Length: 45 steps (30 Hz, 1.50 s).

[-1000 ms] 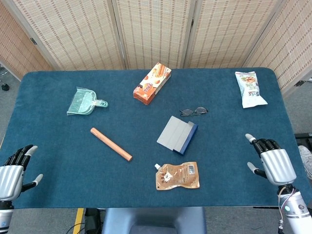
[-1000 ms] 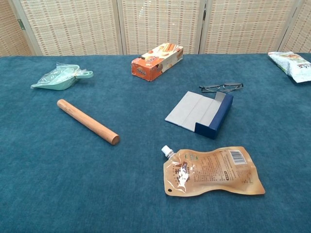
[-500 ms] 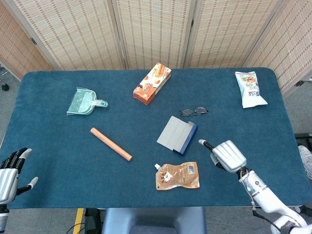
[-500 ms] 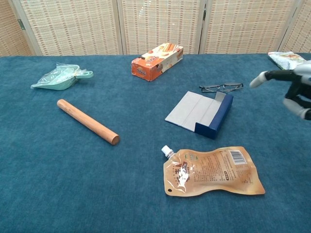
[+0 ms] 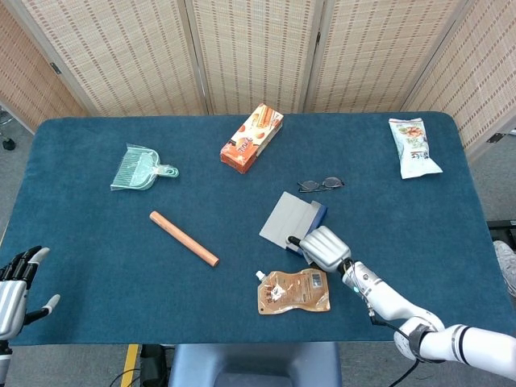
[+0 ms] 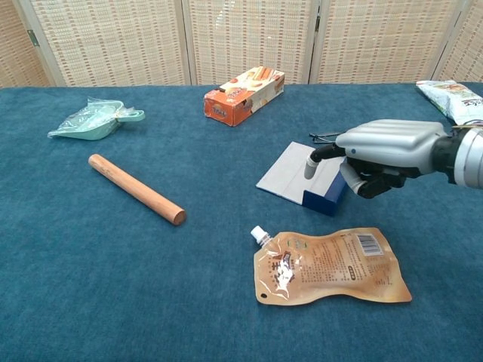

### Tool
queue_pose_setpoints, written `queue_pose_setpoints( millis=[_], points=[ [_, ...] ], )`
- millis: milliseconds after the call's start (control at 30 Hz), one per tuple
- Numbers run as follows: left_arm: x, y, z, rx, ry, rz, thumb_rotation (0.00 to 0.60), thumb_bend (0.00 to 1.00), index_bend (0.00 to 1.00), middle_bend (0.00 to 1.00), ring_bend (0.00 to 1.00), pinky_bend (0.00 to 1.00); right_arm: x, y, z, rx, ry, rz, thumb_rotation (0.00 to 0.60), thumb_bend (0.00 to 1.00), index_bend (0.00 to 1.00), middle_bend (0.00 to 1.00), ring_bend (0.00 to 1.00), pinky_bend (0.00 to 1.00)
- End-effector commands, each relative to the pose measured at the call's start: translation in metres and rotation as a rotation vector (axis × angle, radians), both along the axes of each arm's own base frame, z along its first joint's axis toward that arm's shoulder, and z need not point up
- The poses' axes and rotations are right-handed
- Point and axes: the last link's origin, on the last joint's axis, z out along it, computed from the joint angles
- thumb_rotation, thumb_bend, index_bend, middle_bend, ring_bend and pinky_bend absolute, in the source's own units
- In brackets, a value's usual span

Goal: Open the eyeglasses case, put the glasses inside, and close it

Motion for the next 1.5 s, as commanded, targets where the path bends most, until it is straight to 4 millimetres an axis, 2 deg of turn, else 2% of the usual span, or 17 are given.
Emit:
queue_pose_setpoints(
  millis=[33, 267, 467, 867, 967, 1067, 1233, 1367, 1500],
  points=[
    [-0.001, 0.0, 0.0, 0.0, -0.001, 0.003, 0.6, 0.24, 0.16, 0.16, 0.16, 0.29, 0.003, -0.003, -0.006, 0.01, 0.015, 0.004, 0.6, 1.0, 0.24, 0.97, 1.0, 0.99],
    [-0.005, -0.002, 0.0, 0.0, -0.003, 0.015, 0.6, 0.24, 0.16, 0.16, 0.16, 0.29, -0.005, -0.008, -0.012, 0.0, 0.044, -0.025, 0.6, 1.0, 0.26, 0.97, 1.0, 0.99],
    [-0.005, -0.002, -0.001, -0.003, -0.005, 0.016, 0.6, 0.24, 0.16, 0.16, 0.16, 0.29, -0.016, -0.002, -0.012, 0.013, 0.078, -0.037, 0.6, 1.0, 0.28, 0.97, 1.0, 0.99],
    [-0.002, 0.001, -0.005, -0.014, -0.006, 0.002, 0.6, 0.24, 0.16, 0.16, 0.16, 0.29, -0.056, 0.022, 0.022, -0.01, 0.154, -0.06, 0.6, 1.0, 0.3, 0.98, 1.0, 0.99],
    [-0.001, 0.002, -0.006, -0.016, -0.007, -0.001, 0.6, 0.24, 0.16, 0.16, 0.16, 0.29, -0.076, 0.024, 0.041, -0.044, 0.195, -0.102, 0.6, 1.0, 0.31, 0.98, 1.0, 0.99],
    [-0.001, 0.004, -0.007, -0.021, -0.004, 0.005, 0.6, 0.24, 0.16, 0.16, 0.16, 0.29, -0.086, 0.019, 0.055, -0.09, 0.207, -0.137, 0.6, 1.0, 0.31, 0.98, 1.0, 0.99],
    [0.004, 0.006, -0.01, -0.03, -0.008, -0.008, 0.6, 0.24, 0.16, 0.16, 0.16, 0.29, -0.083, 0.011, 0.066, -0.159, 0.142, -0.159, 0.6, 0.99, 0.28, 0.98, 1.0, 0.99],
    [0.005, 0.008, -0.009, -0.029, -0.006, -0.013, 0.6, 0.24, 0.16, 0.16, 0.16, 0.29, -0.082, -0.005, 0.074, -0.21, 0.098, -0.21, 0.6, 0.99, 0.27, 0.98, 1.0, 0.99],
    [0.006, 0.008, -0.009, -0.03, -0.006, -0.017, 0.6, 0.24, 0.16, 0.16, 0.16, 0.29, -0.086, -0.031, 0.074, -0.235, 0.128, -0.261, 0.6, 1.0, 0.27, 0.98, 1.0, 0.99]
  ],
)
